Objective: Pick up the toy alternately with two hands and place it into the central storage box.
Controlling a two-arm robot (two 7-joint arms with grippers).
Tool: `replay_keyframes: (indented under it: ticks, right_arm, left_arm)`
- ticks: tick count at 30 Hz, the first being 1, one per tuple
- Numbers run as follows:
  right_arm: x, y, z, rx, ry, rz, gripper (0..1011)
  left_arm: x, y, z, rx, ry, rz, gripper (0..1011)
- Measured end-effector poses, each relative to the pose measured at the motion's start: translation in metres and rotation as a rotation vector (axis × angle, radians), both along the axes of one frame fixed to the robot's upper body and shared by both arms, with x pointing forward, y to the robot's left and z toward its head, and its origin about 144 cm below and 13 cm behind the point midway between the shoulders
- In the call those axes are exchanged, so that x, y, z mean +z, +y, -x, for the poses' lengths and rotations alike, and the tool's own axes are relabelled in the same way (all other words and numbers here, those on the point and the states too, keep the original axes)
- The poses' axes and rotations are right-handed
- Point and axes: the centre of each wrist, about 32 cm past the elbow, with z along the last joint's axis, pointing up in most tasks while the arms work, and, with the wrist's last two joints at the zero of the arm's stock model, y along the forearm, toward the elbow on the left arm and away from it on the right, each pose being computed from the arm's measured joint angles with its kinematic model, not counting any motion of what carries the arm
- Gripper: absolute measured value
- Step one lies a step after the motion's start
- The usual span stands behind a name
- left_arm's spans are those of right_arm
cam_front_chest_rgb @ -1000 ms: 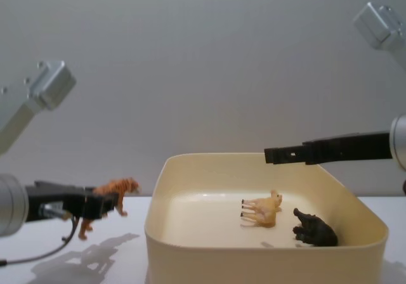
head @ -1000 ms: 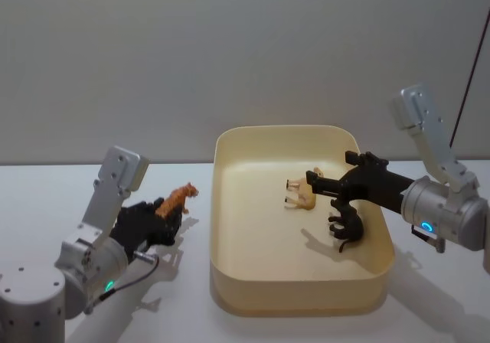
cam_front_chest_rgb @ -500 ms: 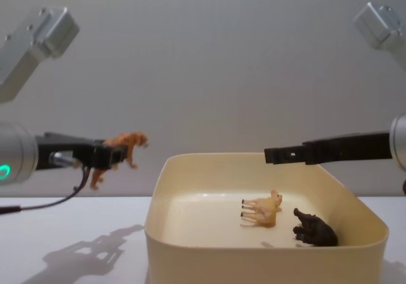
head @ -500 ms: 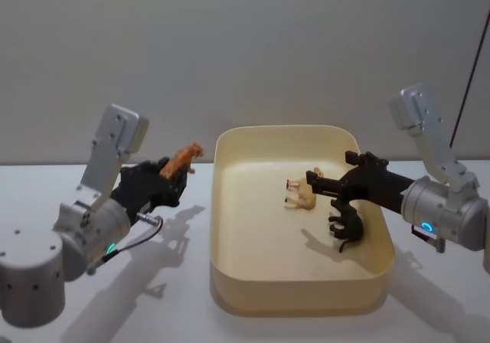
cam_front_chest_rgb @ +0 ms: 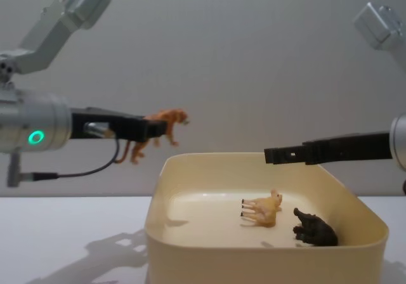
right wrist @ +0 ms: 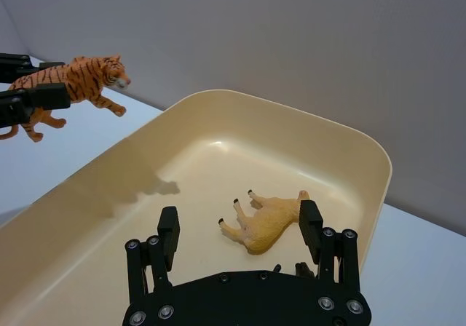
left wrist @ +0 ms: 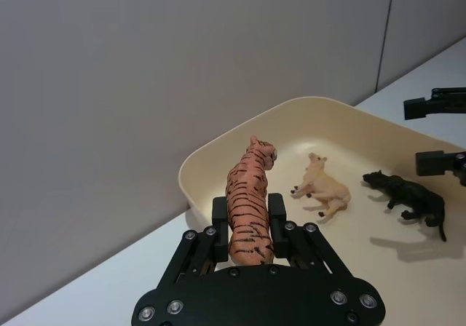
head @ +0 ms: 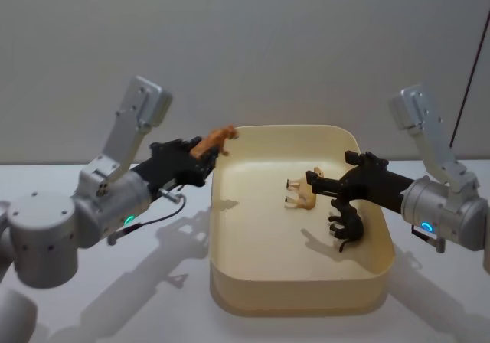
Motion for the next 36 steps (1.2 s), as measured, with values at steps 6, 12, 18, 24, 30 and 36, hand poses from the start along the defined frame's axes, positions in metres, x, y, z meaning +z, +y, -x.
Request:
replay_keyframes:
  ticks: [6, 12, 18, 24, 30, 36]
  right_arm:
    - [0.0, 0.0, 0.0, 0.0, 0.0, 0.0, 1001]
    - [0.0, 0.0, 0.0, 0.0, 0.0, 0.0, 1001]
    - [0.0, 0.0, 0.0, 0.0, 0.0, 0.0, 1001]
    - [0.0, 0.0, 0.0, 0.0, 0.0, 0.0, 1001]
    - [0.0, 0.0, 0.0, 0.0, 0.0, 0.0, 1001]
    - [0.0, 0.0, 0.0, 0.0, 0.0, 0.0, 1001]
  left_arm:
    - [0.004, -0.005, -0.012, -0.054, 0.003, -0.001, 298]
    - [0.008, -0.009, -0.021, -0.089, 0.009, -0.003, 298]
    - [0.01, -0.011, -0.026, -0.11, 0.015, -0.005, 354]
    - [0.011, -0.013, -0.029, -0.124, 0.02, -0.006, 554]
    - [0.012, -0.014, -0.031, -0.131, 0.023, -0.006, 732]
    - [0.012, -0.014, -0.032, -0.136, 0.024, -0.007, 893]
